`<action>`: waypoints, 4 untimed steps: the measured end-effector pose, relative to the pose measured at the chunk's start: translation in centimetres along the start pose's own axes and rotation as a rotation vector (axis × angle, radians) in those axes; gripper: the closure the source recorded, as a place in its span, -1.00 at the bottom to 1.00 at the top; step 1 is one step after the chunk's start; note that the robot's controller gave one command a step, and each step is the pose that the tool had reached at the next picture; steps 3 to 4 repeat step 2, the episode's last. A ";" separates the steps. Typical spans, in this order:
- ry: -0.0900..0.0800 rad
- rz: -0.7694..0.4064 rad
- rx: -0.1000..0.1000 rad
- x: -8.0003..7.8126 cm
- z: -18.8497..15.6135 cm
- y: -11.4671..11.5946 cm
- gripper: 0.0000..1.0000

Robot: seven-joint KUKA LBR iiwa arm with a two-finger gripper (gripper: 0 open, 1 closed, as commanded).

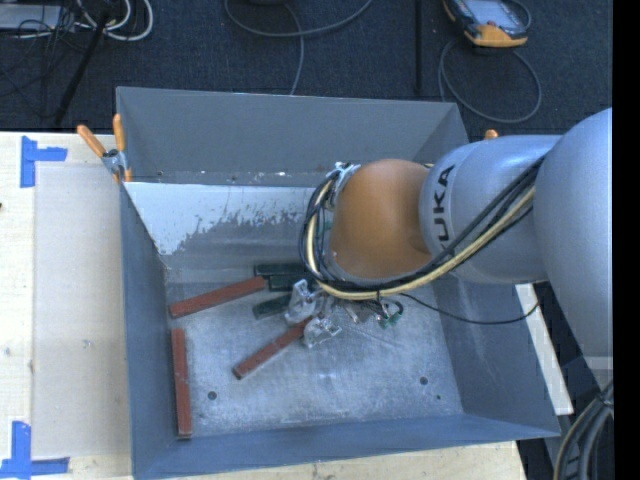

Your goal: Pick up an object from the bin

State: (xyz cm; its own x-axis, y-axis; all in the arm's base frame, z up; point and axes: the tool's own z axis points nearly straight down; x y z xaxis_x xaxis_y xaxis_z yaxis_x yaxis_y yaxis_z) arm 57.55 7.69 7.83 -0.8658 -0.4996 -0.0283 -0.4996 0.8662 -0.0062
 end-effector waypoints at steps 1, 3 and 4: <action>0.000 0.001 0.000 0.0 0.0 0.0 1.00; 0.027 0.050 -0.006 -1.0 -13.2 0.1 1.00; 0.027 0.050 -0.006 -1.0 -13.2 0.1 1.00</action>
Offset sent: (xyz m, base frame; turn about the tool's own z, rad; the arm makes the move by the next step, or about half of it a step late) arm 0.0041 0.0050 0.1322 0.0498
